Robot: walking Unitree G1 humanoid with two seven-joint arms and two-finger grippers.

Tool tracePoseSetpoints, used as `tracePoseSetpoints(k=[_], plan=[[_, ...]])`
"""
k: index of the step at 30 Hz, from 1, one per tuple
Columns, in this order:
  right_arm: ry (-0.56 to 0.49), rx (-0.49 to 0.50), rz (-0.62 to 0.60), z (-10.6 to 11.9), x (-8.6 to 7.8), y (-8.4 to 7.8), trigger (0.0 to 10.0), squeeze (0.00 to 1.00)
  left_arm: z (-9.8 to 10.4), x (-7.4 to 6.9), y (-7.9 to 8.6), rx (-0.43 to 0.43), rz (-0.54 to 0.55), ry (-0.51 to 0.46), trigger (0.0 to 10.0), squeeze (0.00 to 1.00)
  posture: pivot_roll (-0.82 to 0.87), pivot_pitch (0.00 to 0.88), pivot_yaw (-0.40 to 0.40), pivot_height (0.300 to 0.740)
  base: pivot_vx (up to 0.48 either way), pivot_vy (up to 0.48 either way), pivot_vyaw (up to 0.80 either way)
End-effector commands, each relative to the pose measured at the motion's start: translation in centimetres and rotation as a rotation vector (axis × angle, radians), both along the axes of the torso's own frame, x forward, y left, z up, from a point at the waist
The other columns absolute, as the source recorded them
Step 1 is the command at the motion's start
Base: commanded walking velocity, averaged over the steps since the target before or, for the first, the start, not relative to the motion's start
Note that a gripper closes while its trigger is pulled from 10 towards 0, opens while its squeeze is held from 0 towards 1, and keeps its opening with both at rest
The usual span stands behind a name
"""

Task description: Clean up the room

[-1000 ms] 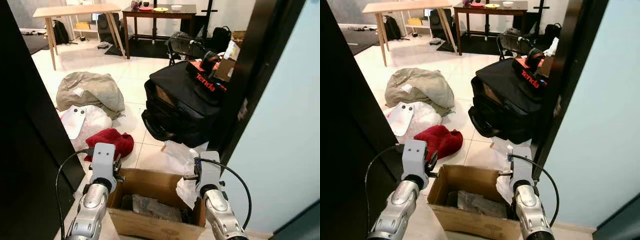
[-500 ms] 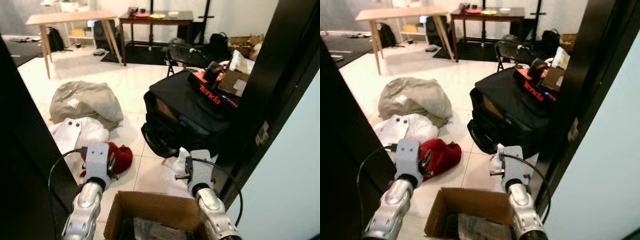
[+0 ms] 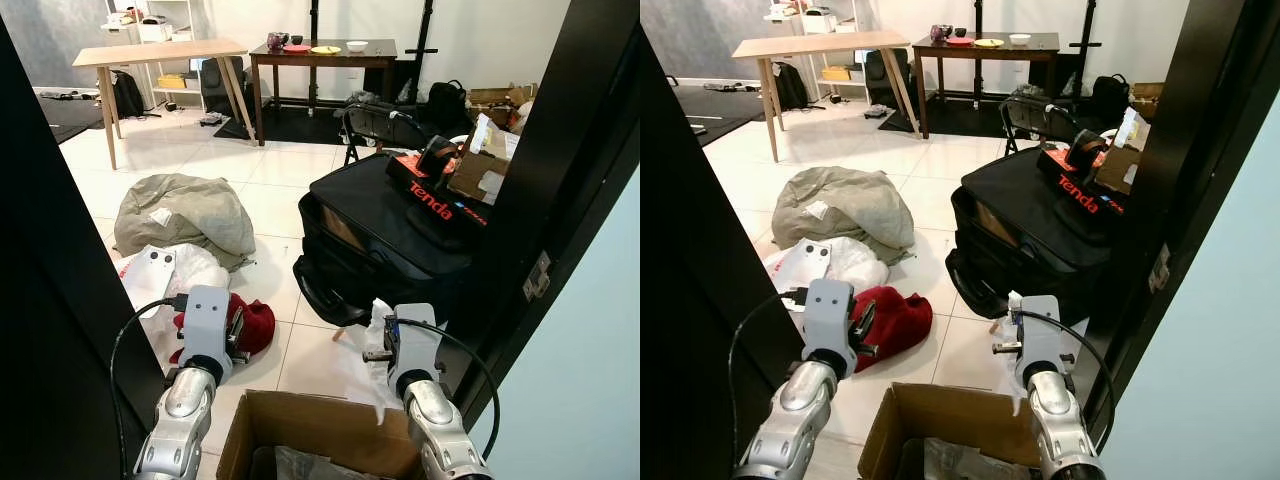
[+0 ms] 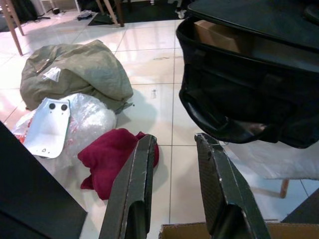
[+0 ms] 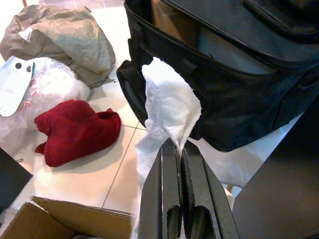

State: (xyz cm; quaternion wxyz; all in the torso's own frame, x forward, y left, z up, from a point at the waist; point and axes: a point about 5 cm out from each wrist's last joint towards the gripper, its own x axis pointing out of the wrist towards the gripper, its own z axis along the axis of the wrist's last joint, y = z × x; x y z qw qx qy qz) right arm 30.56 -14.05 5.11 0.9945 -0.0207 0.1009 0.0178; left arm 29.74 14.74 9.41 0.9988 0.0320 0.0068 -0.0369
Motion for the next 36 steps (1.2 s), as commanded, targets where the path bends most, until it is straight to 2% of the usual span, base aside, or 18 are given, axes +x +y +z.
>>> tracePoseSetpoints(k=[1, 5, 15, 20, 23, 27, 29, 30, 31, 32, 34, 35, 36], plan=[[0.010, 0.010, -0.001, -0.2, -0.2, 0.1, 10.0, 0.00, -0.5, -0.2, 0.1, 0.031, -0.011, 0.021, 10.0, 0.00, 0.02, 0.051, 0.017, 0.740, 0.000, -0.480, 0.00], [0.011, 0.011, -0.004, -0.3, -0.2, 0.1, 10.0, 0.00, -0.6, -0.2, -0.1, 0.027, -0.014, 0.033, 10.0, 0.00, 0.01, 0.051, 0.020, 0.740, 0.000, -0.480, 0.00], [0.019, 0.008, -0.002, -0.3, -0.3, 0.1, 10.0, 0.00, -0.8, -0.2, 0.0, -0.003, -0.009, 0.048, 10.0, 0.00, 0.01, 0.053, 0.016, 0.740, 0.000, 0.000, 0.00], [0.056, 0.006, 0.032, -0.5, -0.2, 0.5, 10.0, 0.00, -1.0, -0.4, -0.1, -0.004, -0.015, 0.051, 10.0, 0.00, 0.01, 0.058, 0.011, 0.740, 0.000, 0.000, 0.00], [0.187, -0.050, 0.169, -2.0, -0.8, 1.5, 10.0, 0.00, -1.4, -0.5, -0.3, 0.016, -0.073, 0.082, 10.0, 0.00, 0.01, 0.066, 0.009, 0.740, 0.000, 0.000, 0.00], [0.311, -0.131, 0.325, -3.7, -1.5, 2.4, 10.0, 0.00, -2.5, -1.1, -0.6, 0.122, -0.211, 0.141, 10.0, 0.00, 0.01, 0.074, 0.008, 0.740, 0.000, 0.000, 0.00], [0.311, -0.131, 0.325, -3.7, -1.5, 2.4, 10.0, 0.00, -2.5, -1.1, -0.6, 0.122, -0.211, 0.141, 10.0, 0.00, 0.01, 0.074, 0.008, 0.740, 0.000, 0.000, 0.00], [0.335, -0.152, 0.378, -4.0, -1.7, 2.7, 10.0, 0.00, -2.6, -1.2, -0.6, 0.162, -0.241, 0.140, 10.0, 0.00, 0.01, 0.078, 0.008, 0.740, 0.000, 0.000, 0.00], [0.335, -0.152, 0.378, -4.0, -1.7, 2.7, 10.0, 0.00, -2.6, -1.2, -0.6, 0.162, -0.241, 0.140, 10.0, 0.00, 0.01, 0.078, 0.008, 0.740, 0.000, 0.000, 0.00], [0.351, -0.185, 0.451, -4.3, -1.7, 3.1, 10.0, 0.00, -3.0, -1.6, -0.6, 0.221, -0.304, 0.151, 10.0, 0.00, 0.01, 0.083, 0.004, 0.740, 0.000, 0.000, 0.00], [0.351, -0.185, 0.451, -4.3, -1.7, 3.1, 10.0, 0.00, -3.0, -1.6, -0.6, 0.221, -0.304, 0.151, 10.0, 0.00, 0.01, 0.083, 0.004, 0.740, 0.000, 0.000, 0.00], [0.366, -0.208, 0.502, -4.4, -1.7, 3.4, 10.0, 0.00, -3.4, -2.0, -0.5, 0.269, -0.370, 0.167, 10.0, 0.00, 0.01, 0.088, 0.000, 0.740, 0.000, 0.000, 0.00], [0.366, -0.208, 0.502, -4.4, -1.7, 3.4, 10.0, 0.00, -3.4, -2.0, -0.5, 0.269, -0.370, 0.167, 10.0, 0.00, 0.01, 0.088, 0.000, 0.740, 0.000, 0.000, 0.00]])
